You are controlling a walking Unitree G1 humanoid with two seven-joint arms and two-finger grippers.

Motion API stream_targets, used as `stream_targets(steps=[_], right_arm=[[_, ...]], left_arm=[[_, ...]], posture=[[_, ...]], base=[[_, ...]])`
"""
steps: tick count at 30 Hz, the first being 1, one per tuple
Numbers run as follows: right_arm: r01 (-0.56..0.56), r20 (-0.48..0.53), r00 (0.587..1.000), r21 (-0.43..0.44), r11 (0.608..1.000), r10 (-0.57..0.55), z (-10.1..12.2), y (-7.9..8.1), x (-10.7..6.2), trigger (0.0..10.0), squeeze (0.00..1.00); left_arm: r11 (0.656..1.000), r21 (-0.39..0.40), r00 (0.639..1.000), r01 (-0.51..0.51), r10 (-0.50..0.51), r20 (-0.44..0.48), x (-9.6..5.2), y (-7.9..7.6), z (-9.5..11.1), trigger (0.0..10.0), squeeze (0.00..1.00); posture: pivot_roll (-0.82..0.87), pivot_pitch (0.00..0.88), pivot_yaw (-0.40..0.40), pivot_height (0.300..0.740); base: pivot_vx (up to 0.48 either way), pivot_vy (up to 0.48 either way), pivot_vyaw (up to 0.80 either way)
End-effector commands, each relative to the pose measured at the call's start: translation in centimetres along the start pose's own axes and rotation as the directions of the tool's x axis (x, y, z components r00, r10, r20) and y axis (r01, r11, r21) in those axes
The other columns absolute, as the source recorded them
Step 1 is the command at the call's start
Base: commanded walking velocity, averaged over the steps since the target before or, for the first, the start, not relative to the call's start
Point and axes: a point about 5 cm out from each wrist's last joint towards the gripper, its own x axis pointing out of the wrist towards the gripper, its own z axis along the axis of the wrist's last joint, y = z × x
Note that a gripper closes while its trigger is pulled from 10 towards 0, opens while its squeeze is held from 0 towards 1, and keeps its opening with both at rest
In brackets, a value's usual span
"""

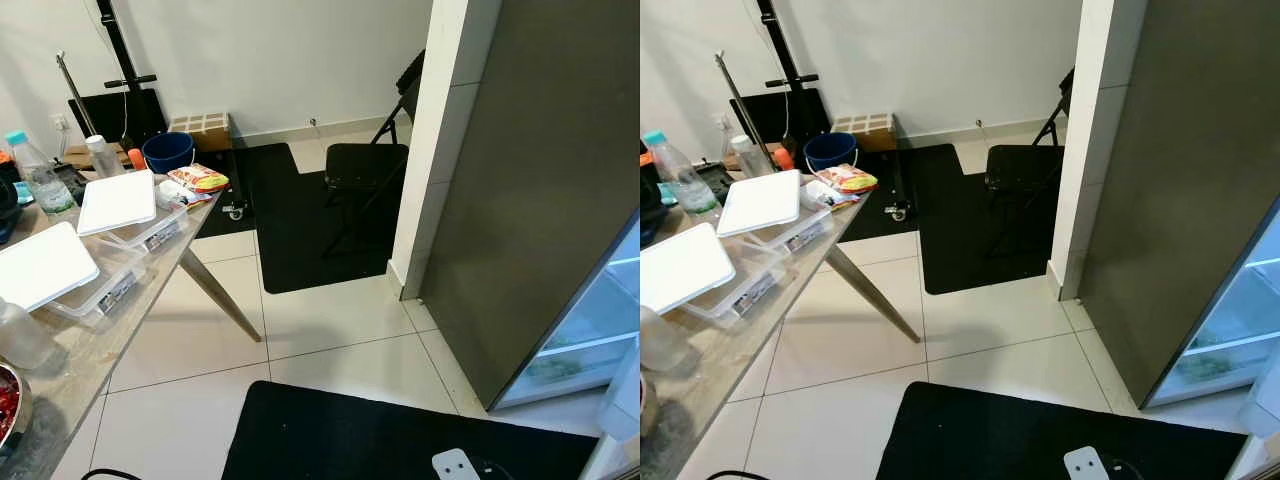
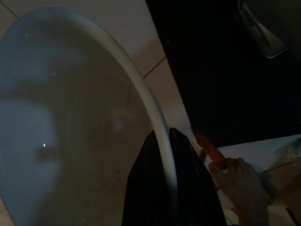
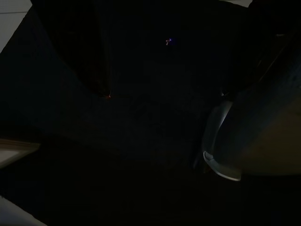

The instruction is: Restocking fridge

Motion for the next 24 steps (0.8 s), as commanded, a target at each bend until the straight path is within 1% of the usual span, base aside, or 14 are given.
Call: stream_targets(steps=[1,16,24], right_arm=[[-0.013,0.006,1.000,0.014,1.000,0.013,0.38,0.66,0.07,10.0,0.00],[-0.021,0.010,1.000,0.013,1.000,0.021,0.66,1.10,0.11,10.0,0.00],[-0.018,0.004,1.000,0.017,1.000,0.018,0.58,1.00,0.11,10.0,0.00]], left_arm=[[1.000,0.019,1.000,0.014,-0.014,0.003,0.07,-0.51,0.20,10.0,0.00],[1.000,0.022,1.000,0.009,-0.009,0.008,0.10,-0.46,0.46,10.0,0.00],[1.000,0.024,1.000,0.006,-0.006,0.014,0.10,-0.20,0.69,10.0,0.00]], posture=[[-0.12,0.005,0.091,0.740],[-0.12,0.028,0.105,0.740],[-0.12,0.032,0.106,0.740]], base=[[0.000,0.000,0.00],[0.000,0.000,0.00],[0.000,0.000,0.00]])
